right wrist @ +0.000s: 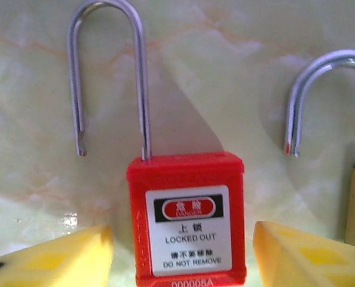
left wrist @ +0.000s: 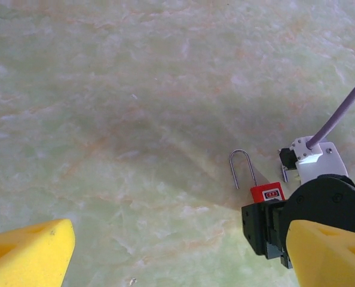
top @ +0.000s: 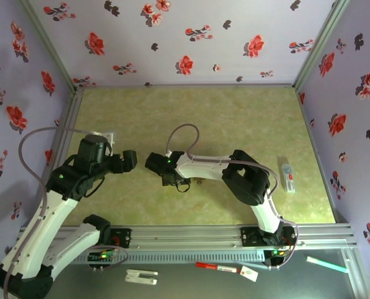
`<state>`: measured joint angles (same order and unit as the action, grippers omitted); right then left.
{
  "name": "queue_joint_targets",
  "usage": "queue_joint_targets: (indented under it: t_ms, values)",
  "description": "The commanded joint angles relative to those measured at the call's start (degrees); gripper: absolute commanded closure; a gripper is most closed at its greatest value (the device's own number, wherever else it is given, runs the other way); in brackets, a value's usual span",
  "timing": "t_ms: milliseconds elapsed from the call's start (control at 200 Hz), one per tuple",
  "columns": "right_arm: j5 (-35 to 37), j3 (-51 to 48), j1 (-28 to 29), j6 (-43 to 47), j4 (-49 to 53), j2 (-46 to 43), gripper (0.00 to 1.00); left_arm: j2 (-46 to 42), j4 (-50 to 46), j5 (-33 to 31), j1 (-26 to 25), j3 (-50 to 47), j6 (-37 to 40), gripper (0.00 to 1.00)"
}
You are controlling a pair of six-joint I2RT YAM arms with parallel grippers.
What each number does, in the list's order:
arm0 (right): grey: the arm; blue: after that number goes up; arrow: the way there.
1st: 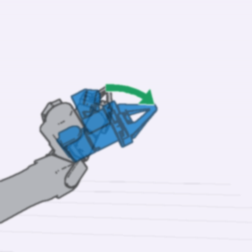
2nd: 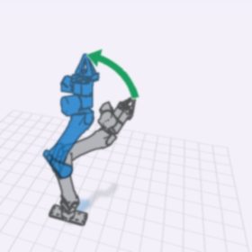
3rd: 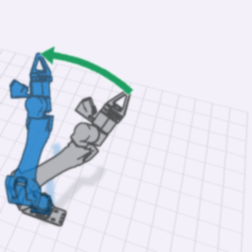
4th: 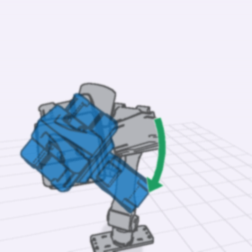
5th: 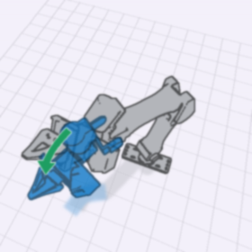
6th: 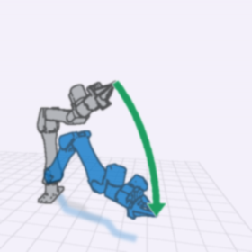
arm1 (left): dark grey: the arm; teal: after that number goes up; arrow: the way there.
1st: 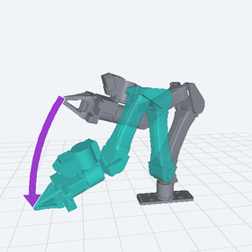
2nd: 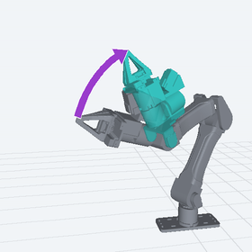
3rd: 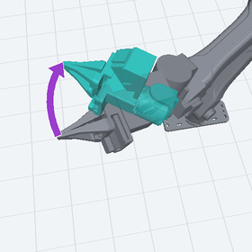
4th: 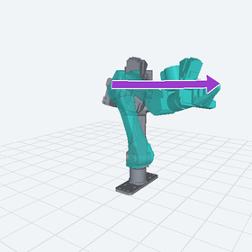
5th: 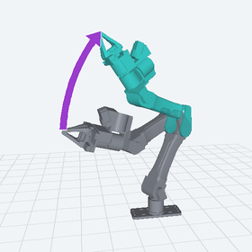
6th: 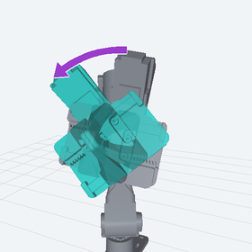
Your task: Unlock with the key
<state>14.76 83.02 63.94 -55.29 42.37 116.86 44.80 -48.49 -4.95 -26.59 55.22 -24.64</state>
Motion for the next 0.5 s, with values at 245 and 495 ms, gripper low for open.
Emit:
queue_joint_targets:
  t_ms: [245, 495]
  values:
    - [3.8, -3.7, -1.1, 2.8, 1.7, -21.3, 0.09, -0.8, 2.8, -1.2, 1.4, -2.1, 1.1, 0.07]
    - [6.5, -15.2, -10.6, 13.2, 1.7, -38.1, 0.01, -0.7, 6.0, -1.3, 3.3, -4.7, 0.2, 0.05]
